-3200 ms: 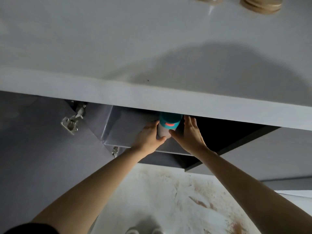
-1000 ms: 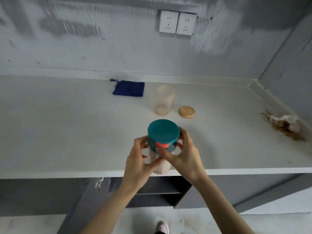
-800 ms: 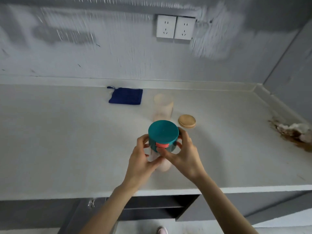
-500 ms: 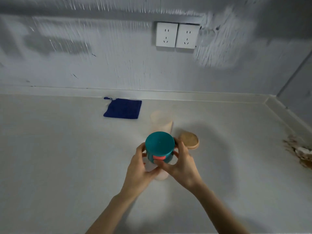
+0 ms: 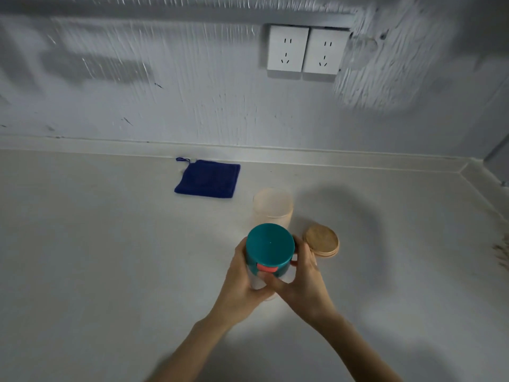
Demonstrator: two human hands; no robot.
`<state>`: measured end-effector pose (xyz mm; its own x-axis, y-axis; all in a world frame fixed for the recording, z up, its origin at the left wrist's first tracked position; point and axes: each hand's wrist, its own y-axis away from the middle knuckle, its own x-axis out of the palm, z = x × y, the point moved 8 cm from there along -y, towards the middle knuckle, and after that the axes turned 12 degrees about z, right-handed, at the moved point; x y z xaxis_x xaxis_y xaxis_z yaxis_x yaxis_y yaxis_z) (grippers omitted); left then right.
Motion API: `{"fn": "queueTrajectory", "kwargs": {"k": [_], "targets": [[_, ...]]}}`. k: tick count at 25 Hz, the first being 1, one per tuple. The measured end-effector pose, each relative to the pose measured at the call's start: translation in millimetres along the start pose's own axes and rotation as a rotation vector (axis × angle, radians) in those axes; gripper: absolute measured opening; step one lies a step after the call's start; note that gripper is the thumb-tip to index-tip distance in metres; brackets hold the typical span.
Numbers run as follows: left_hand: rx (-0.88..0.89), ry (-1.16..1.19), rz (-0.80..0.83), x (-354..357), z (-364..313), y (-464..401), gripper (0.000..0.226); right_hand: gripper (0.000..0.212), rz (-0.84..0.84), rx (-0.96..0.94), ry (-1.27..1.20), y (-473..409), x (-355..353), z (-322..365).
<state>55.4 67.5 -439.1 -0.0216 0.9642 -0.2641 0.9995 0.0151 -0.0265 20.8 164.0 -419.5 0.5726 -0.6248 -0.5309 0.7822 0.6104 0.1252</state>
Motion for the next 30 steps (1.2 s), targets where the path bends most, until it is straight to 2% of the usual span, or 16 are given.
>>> {"fn": "queueTrajectory", "kwargs": {"k": [6,13,23,30], "targets": [[-0.063,0.022,-0.009,-16,11,-5,0.077,0.094,0.182,-0.001,0.208,-8,-1,26],[-0.073,-0.068,0.001,-57,17,-1,0.079,0.085,0.344,-0.043,0.399,-44,25,61],[-0.127,0.146,-0.108,-72,39,-9,0.075,0.083,0.183,-0.093,0.425,-62,37,72],[-0.124,0.081,-0.118,-77,45,-13,0.080,0.083,0.183,-0.100,0.378,-70,40,68]]}}
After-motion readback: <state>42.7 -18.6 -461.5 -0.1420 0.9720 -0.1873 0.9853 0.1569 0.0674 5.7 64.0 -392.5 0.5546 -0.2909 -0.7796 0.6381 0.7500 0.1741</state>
